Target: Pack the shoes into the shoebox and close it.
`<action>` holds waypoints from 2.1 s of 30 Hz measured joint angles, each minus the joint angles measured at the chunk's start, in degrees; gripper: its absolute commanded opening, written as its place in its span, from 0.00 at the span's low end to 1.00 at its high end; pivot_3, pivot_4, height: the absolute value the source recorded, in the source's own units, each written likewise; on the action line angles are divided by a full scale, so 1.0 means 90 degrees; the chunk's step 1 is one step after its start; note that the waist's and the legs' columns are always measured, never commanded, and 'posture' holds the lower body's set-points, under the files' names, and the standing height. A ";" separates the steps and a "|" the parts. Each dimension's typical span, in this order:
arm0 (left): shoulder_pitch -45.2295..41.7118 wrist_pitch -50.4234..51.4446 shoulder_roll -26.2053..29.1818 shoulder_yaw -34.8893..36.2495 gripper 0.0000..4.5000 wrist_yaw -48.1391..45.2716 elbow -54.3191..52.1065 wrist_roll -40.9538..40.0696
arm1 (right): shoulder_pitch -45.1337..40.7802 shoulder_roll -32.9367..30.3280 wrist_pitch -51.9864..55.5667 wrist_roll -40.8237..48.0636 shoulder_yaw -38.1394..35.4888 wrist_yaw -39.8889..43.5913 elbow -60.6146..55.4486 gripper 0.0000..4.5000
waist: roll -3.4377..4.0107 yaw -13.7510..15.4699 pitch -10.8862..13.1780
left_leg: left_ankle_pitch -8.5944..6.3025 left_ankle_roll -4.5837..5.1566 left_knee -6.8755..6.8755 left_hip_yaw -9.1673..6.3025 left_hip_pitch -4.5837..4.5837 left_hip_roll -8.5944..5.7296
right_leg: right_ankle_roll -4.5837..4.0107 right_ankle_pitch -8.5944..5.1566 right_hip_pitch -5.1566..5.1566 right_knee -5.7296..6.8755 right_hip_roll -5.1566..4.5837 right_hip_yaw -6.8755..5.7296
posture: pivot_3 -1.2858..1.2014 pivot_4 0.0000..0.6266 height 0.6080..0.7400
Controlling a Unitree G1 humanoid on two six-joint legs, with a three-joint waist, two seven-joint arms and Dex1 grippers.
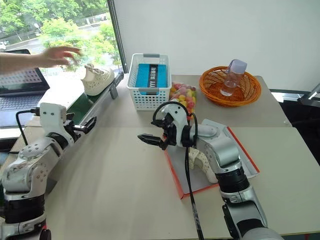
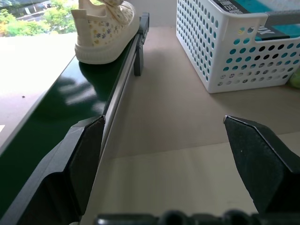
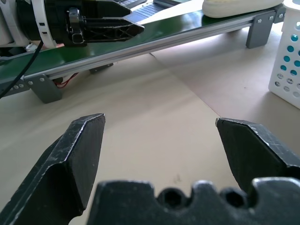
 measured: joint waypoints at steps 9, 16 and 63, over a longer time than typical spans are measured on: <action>-0.0216 -0.0428 0.0463 0.0145 0.96 -0.0225 0.0840 0.0277 | 0.0050 -0.0030 0.0003 0.0035 -0.0003 -0.0251 -0.0171 1.00 | 0.0000 -0.0032 0.0000 | 0.0000 0.0000 -0.0005 0.0004 0.0001 0.0004 | -0.0004 0.0000 -0.0007 0.0002 0.0002 0.0000 | 0.52 0.24 1.00; -0.0143 -0.1321 0.1266 0.0629 0.96 -0.0955 0.2130 0.0494 | 0.0028 -0.0070 0.0015 0.0080 -0.0016 -0.0264 -0.0197 1.00 | 0.0000 0.0010 0.0000 | 0.0000 -0.0001 -0.0009 0.0010 0.0001 0.0004 | -0.0007 -0.0001 -0.0008 -0.0002 -0.0009 -0.0007 | 0.52 0.24 1.00; -0.2211 -0.0479 0.0480 -0.0265 0.62 -0.2272 0.1109 -0.0497 | -0.0359 -0.0686 0.2008 0.2157 -0.1826 -0.0209 -0.0312 1.00 | -0.0036 0.0086 0.0006 | 0.0005 0.0000 -0.0004 0.0007 -0.0019 0.0008 | -0.0004 0.0006 -0.0005 0.0000 -0.0006 -0.0021 | 0.52 0.24 1.00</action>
